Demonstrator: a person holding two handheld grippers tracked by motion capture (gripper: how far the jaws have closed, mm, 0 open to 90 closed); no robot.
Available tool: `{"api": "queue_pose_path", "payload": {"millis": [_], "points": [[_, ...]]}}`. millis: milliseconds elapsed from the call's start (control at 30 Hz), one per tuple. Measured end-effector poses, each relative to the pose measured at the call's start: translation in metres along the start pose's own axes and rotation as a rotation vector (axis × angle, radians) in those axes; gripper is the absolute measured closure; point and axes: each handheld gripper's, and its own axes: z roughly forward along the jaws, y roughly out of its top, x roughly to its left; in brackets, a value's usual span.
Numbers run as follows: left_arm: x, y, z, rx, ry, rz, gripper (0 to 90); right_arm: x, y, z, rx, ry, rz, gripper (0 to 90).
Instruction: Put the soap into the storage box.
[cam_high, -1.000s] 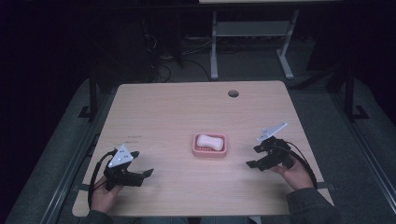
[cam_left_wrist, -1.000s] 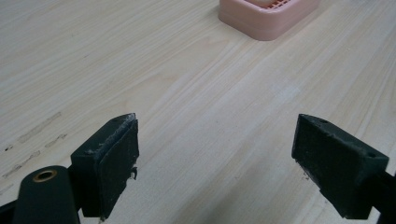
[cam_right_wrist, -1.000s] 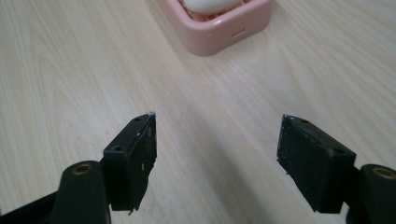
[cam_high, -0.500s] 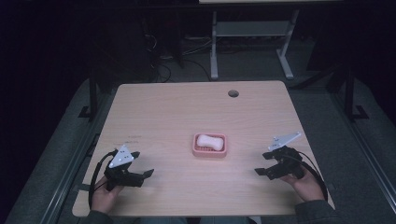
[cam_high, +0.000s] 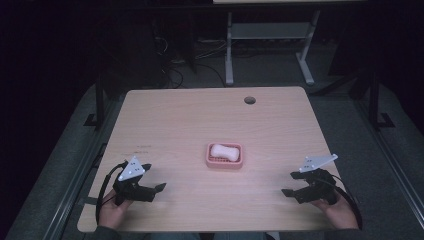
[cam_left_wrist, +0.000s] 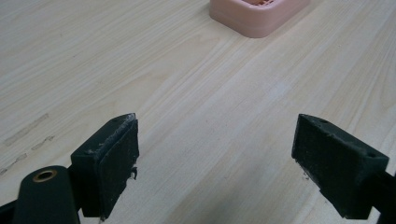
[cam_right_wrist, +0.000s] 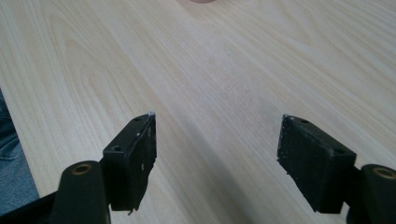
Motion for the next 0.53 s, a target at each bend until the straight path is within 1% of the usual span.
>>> {"api": "queue_pose_path", "payload": {"millis": [100, 167, 200, 300, 333, 367, 400, 467, 500, 533], "points": [[0.001, 0.0, -0.001, -0.003, 0.003, -0.005, 14.5, 0.001, -0.006, -0.001, -0.012, -0.004, 0.01, 27.7], [0.001, -0.001, -0.001, -0.008, 0.002, -0.011, 14.5, 0.002, -0.008, -0.002, -0.014, -0.007, 0.004, 27.6], [0.001, -0.001, -0.001, -0.012, 0.001, -0.017, 14.5, 0.004, -0.012, -0.002, -0.02, -0.01, 0.013, 27.6], [0.002, -0.001, -0.001, -0.007, 0.0, -0.017, 14.5, 0.008, -0.015, -0.003, -0.032, -0.015, 0.017, 27.3], [0.002, -0.001, -0.001, -0.007, 0.0, -0.017, 14.5, 0.008, -0.015, -0.003, -0.032, -0.015, 0.017, 27.3], [0.002, -0.001, 0.0, -0.007, 0.0, -0.017, 14.5, 0.012, -0.017, -0.004, -0.048, -0.022, 0.017, 27.0], [0.002, -0.001, 0.0, -0.007, -0.002, -0.016, 14.5, 0.013, -0.018, -0.004, -0.054, -0.028, 0.007, 26.5], [0.002, -0.001, 0.0, -0.004, -0.002, -0.012, 14.5, 0.015, -0.02, -0.004, -0.057, -0.03, 0.015, 25.9], [0.002, -0.001, 0.0, -0.005, -0.004, -0.017, 14.5, 0.018, -0.021, -0.004, -0.069, -0.03, 0.026, 25.4], [0.002, -0.001, 0.0, -0.005, -0.006, -0.017, 14.5, 0.018, -0.021, -0.004, -0.069, -0.03, 0.026, 25.4]]}}
